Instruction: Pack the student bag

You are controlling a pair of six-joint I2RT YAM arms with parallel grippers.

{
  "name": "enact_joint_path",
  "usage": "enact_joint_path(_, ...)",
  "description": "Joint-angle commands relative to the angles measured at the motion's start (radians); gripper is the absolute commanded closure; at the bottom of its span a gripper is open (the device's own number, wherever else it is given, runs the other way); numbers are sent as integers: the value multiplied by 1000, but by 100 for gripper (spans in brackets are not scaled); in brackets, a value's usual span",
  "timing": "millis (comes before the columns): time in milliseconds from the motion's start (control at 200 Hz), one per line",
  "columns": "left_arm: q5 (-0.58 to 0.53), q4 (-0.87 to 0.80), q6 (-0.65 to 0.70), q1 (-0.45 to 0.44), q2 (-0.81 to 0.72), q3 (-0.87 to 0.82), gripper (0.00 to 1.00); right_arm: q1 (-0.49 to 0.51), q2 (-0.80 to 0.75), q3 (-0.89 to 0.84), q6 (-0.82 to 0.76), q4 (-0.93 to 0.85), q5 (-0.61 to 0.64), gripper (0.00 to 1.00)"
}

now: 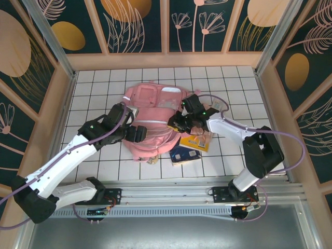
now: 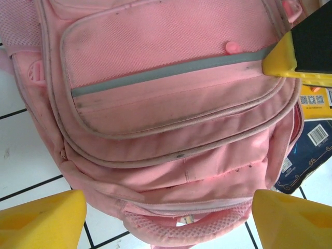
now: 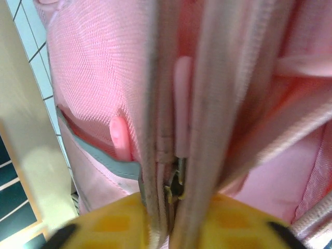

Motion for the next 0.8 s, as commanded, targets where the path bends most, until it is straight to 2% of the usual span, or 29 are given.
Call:
enact_joint_path(0,-19,34,5,-8,-31,-20,9,13,5,62,-8,32,39,100)
enact_joint_path(35,-12,45,6,-9,-42,-28,1,16,3,70,4,43,39,100)
enact_joint_path(190,-14,47,-49,-16,-86,-43,1,37,-28,149,105,69,94,100)
enact_joint_path(320,22,7,-145,-17,-97,37,1,52,-71,195,252,135,170,100)
enact_joint_path(460,155,-81,-193,-17,-44,159,1,73,-50,301,282,112,230,100)
enact_joint_path(610,212,-192,-310,-16,-7,165,1,82,-31,382,293,108,289,100)
enact_joint_path(650,210,-202,-348,-16,-17,162,1,85,-27,405,292,107,309,100)
enact_joint_path(726,119,-271,-443,-17,-28,184,1,88,-16,443,291,109,322,100)
enact_joint_path(796,123,-301,-458,-17,4,221,1,95,-2,469,282,109,326,100)
